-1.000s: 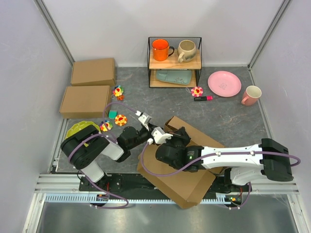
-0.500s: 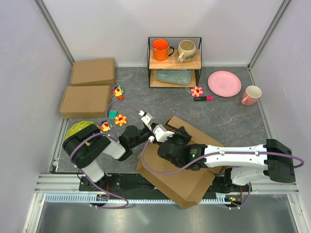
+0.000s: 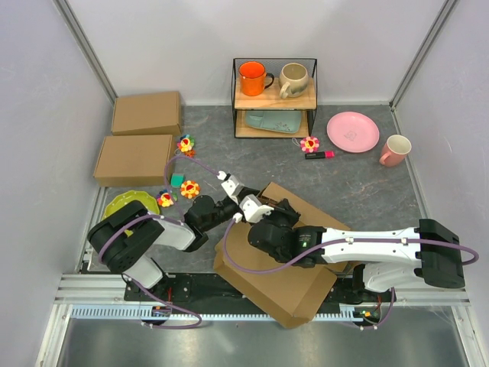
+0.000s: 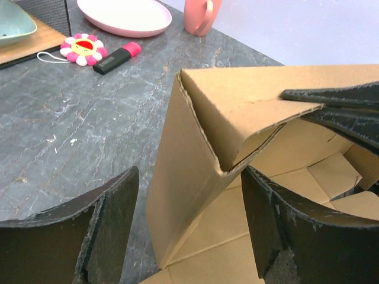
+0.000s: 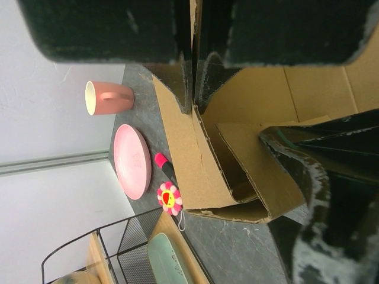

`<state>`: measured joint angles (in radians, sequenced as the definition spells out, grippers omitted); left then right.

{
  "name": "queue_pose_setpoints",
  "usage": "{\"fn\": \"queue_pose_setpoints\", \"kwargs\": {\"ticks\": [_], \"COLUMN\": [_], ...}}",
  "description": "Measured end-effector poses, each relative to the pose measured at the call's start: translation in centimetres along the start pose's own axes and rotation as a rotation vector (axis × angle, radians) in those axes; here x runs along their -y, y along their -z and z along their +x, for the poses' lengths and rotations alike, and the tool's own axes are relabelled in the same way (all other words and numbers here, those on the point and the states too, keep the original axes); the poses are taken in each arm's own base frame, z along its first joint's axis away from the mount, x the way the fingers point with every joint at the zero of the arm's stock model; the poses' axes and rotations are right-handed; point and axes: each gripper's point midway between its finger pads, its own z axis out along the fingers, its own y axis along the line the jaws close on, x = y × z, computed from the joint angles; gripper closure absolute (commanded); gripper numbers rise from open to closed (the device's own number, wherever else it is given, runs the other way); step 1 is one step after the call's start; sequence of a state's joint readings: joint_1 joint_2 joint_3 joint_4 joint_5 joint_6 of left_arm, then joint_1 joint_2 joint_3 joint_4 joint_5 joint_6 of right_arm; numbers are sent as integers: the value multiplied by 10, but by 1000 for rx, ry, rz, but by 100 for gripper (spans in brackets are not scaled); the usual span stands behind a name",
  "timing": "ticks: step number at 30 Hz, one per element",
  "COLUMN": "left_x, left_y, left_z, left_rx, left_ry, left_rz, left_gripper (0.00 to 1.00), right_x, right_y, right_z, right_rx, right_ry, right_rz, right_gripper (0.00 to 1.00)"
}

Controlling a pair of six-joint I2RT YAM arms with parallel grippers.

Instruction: Fold the paper box

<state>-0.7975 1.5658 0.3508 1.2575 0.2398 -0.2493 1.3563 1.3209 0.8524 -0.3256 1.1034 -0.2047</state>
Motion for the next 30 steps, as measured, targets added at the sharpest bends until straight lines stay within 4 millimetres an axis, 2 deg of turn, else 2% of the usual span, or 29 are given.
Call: {"fn": "queue_pose_setpoints", "kwargs": {"ticks": [2, 3, 5, 6, 8, 9, 12, 15, 16, 18, 19, 22, 25, 30], "left_x": [2, 2, 4, 6, 5, 3, 0, -4, -4, -6, -6, -8, -8, -2], "left_y": [-3, -4, -6, -7, -8, -8, -9, -10, -10, -11, -11, -11, -11, -11], "left_z": [-4, -6, -8, -9, -10, -11, -11, -12, -12, -12, -12, -12, -13, -30], "left_rx": [9, 13, 18, 20, 20, 20, 21, 21, 22, 21, 20, 17, 14, 39], "left_ry": [-13, -16, -24, -29, -44, -48, -79, -112, -116, -123, -123, -128, -131, -150], "left_rz": [10, 13, 27, 37, 32, 29, 21, 6, 5, 0, -2, -8, -13, -14], "left_gripper": [35, 43, 52, 61, 70, 77, 88, 89, 89, 90, 90, 89, 87, 86], "right_x": [0, 0, -1, -1, -1, -2, -2, -4, -4, -6, -8, -16, -19, -4], "right_y": [0, -1, -1, -1, -1, -2, -2, -2, -2, -2, -2, 1, 6, 20], "right_z": [0, -1, -1, -2, -2, -2, -5, -8, -9, -10, -11, -16, -21, -36], "right_rx": [1, 2, 4, 5, 4, 7, 13, 24, 26, 31, 35, 49, 56, 92], "right_ry": [-3, -5, -11, -13, -14, -18, -32, -55, -60, -77, -91, -128, -162, -266], "right_rz": [-2, -3, -5, -6, -7, -10, -11, -17, -19, -29, -39, -90, -137, -191], "right_gripper": [100, 100, 100, 100, 100, 100, 99, 90, 78, 64, 54, 43, 38, 32]}}
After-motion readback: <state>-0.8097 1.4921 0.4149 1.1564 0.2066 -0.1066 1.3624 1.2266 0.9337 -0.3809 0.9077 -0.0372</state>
